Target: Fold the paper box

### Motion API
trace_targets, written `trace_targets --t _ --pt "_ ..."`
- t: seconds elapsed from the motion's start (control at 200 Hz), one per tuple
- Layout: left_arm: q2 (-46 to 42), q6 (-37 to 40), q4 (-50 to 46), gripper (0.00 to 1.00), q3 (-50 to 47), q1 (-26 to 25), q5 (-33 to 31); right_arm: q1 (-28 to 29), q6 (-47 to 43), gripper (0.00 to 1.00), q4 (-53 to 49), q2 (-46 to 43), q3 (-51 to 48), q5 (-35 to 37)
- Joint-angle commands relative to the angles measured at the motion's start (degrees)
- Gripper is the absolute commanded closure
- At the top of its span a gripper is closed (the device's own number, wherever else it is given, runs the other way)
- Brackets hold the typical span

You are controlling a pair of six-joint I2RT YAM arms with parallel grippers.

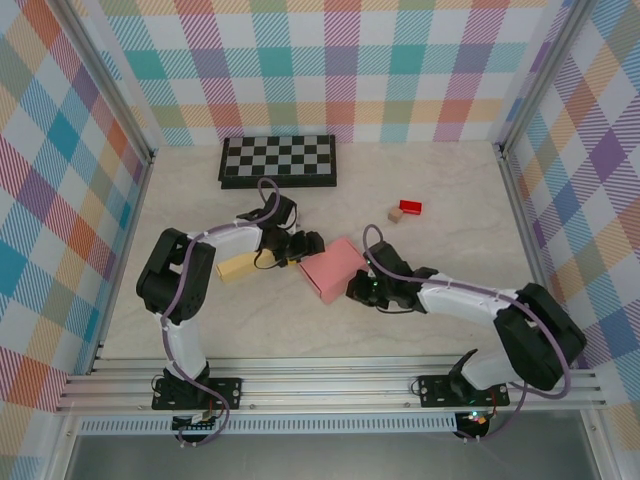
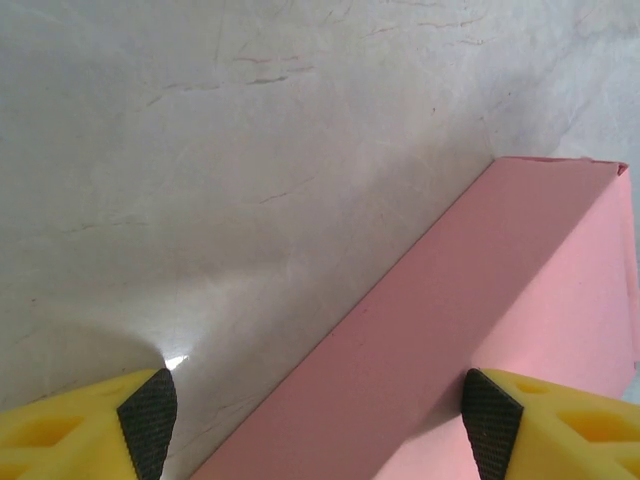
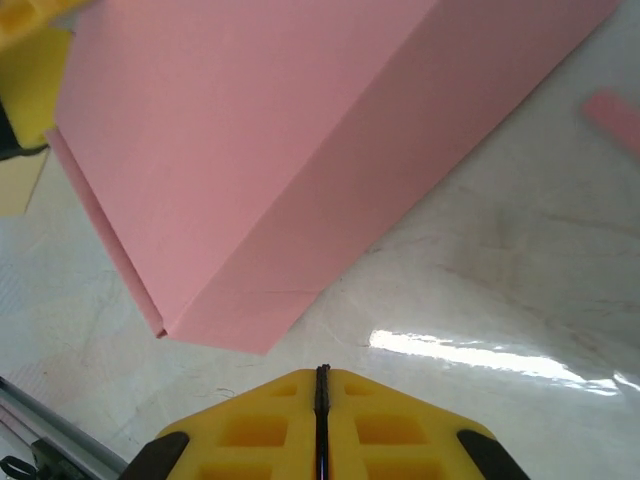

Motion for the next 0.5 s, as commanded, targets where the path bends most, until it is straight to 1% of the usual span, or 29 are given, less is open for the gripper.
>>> trace_targets --t 0.0,0.11,0.2,0.35,0.495 --pt "-1.1 -1.7 1.7 0.23 -2.3 -1.7 -1.2 2.4 6.3 0.9 7.0 3.3 -0.2 -0.4" --pt "-2.3 -2.9 1.8 0.23 -3.6 -2.6 -2.8 5.2 8.4 0.9 8.6 4.9 -0.2 1.1" --pt "-2.5 -3.9 1.8 0.23 -4.5 -2.9 -3.3 6.4 9.5 0.9 9.5 5.8 -0.5 1.8" --pt "-3.5 -6.3 4.2 0.23 -7.1 -3.7 -3.7 6.6 11.7 0.9 13.7 6.3 -2.8 2.5" --pt "-4.5 -9.3 5.7 0.24 -8.6 -5.3 -3.8 6.6 9.9 0.9 18.4 6.9 -4.0 4.4"
